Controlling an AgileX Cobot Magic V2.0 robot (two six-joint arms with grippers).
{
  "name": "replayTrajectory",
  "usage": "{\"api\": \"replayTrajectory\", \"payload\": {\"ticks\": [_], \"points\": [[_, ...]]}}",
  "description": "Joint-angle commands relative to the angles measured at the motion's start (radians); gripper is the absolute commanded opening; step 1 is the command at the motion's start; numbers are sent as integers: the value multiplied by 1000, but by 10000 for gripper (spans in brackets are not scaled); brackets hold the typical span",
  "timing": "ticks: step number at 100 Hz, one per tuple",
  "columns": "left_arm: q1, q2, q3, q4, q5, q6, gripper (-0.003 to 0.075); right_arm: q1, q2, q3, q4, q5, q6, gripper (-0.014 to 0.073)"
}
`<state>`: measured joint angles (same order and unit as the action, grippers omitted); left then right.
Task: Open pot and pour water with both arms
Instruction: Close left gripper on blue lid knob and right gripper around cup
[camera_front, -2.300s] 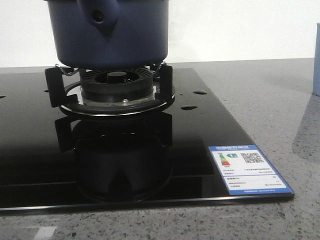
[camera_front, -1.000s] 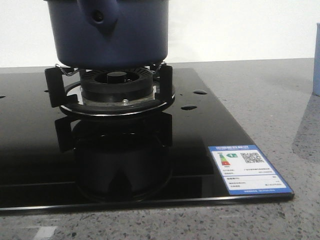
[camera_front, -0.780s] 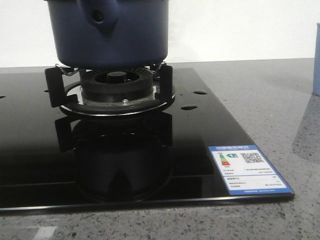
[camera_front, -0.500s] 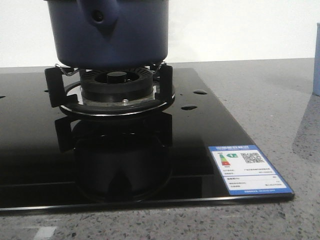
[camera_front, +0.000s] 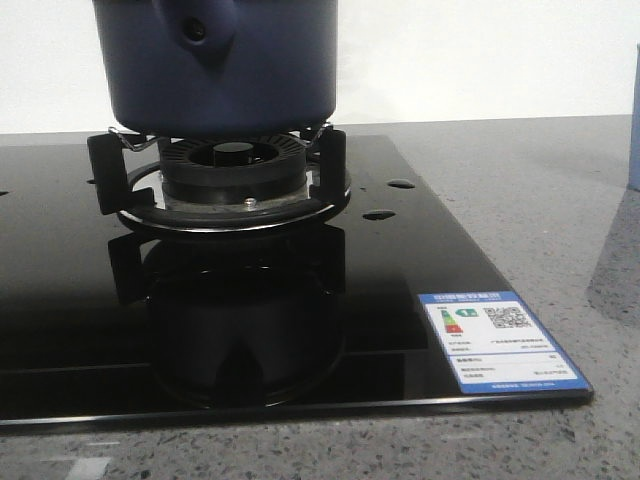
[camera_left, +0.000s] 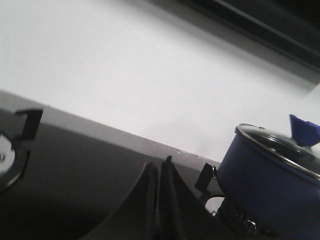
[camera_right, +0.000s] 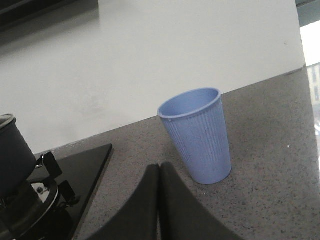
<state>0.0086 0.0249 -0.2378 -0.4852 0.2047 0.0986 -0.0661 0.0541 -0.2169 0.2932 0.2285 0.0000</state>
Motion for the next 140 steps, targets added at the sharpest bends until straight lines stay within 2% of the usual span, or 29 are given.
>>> {"api": "replayTrajectory", "payload": {"ticks": [1,20,42,49,54,59,71,76,80,104,120,126,140], "points": [[2,90,-138,29,40,101,-20,-6,94,-130,-65,39,-40,-58],[-10,289,-351,29,204,249,-20,5,313,-328,-69,161,-147,-59],[-158,427,-425,23,130,255,-18,97,430,-412,-69,183,-157,-57],[-208,463,-431,23,91,255,9,124,443,-414,-69,189,-157,-27],[-243,490,-436,21,67,255,63,142,452,-414,-67,200,-157,22],[-282,523,-441,10,23,255,155,157,455,-414,-62,200,-157,99],[-364,600,-442,-5,-72,255,411,173,456,-414,-60,195,-157,346],[-396,633,-442,-5,-112,255,494,173,456,-414,-60,193,-157,400],[-421,659,-443,-5,-141,255,518,173,456,-414,-60,192,-157,414],[-578,870,-468,-3,-345,255,462,173,456,-414,-60,192,-157,411],[-606,1023,-552,-3,-386,255,465,173,456,-414,-60,192,-157,411],[-606,1080,-595,1,-386,255,482,173,456,-414,-60,192,-157,411],[-606,1181,-688,3,-381,255,590,173,456,-414,-60,192,-157,411]]}}
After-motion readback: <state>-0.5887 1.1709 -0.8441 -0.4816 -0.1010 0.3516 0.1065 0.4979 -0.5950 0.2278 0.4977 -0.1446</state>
